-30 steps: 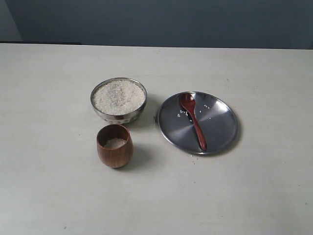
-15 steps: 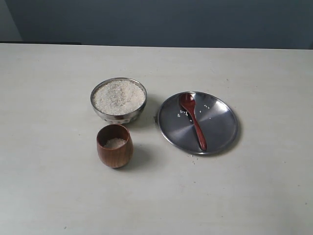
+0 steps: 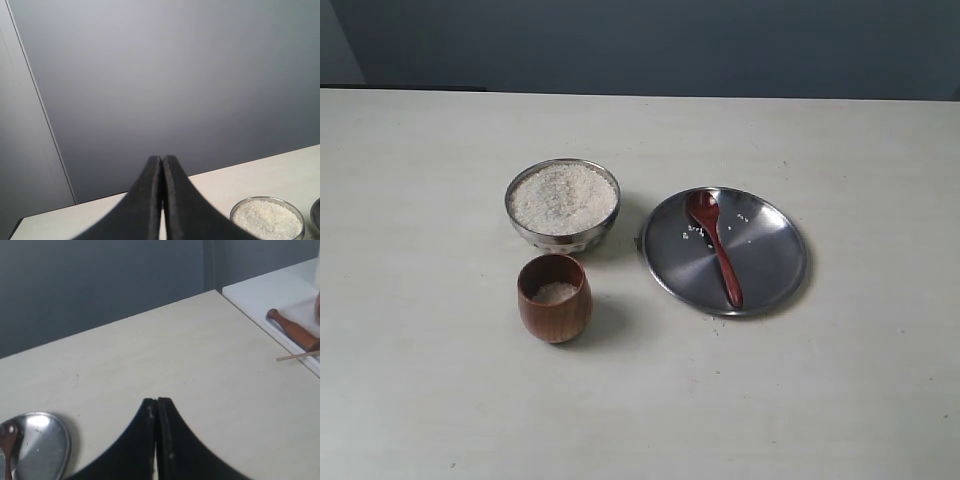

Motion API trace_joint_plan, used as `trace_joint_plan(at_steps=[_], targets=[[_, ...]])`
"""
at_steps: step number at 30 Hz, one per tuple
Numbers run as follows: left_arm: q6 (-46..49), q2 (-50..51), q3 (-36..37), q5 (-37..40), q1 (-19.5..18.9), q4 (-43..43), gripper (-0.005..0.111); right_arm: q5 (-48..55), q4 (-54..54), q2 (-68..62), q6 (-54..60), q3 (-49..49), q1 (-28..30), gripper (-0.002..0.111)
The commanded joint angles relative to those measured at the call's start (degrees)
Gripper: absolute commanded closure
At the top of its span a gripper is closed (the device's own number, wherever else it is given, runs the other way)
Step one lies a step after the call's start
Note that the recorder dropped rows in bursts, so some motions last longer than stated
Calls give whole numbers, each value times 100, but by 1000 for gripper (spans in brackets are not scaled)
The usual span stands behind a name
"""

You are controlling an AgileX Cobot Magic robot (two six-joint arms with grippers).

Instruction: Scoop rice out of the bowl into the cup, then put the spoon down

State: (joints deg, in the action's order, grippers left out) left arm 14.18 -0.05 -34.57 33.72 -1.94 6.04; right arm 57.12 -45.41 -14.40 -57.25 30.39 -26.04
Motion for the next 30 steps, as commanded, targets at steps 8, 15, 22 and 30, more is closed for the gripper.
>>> trace_joint_plan(at_steps=[8, 15, 22, 30], targets=[[-1, 5, -25, -23, -21, -24, 106, -3, -71, 1440, 23, -30, 1998, 108], [-1, 5, -25, -23, -21, -24, 106, -1, -60, 1440, 23, -30, 2622, 108], [-1, 5, -25, -23, -21, -24, 106, -1, -60, 1440, 23, -30, 2622, 108], [-1, 5, -25, -23, -21, -24, 106, -2777, 415, 1440, 1953, -33, 2622, 108]])
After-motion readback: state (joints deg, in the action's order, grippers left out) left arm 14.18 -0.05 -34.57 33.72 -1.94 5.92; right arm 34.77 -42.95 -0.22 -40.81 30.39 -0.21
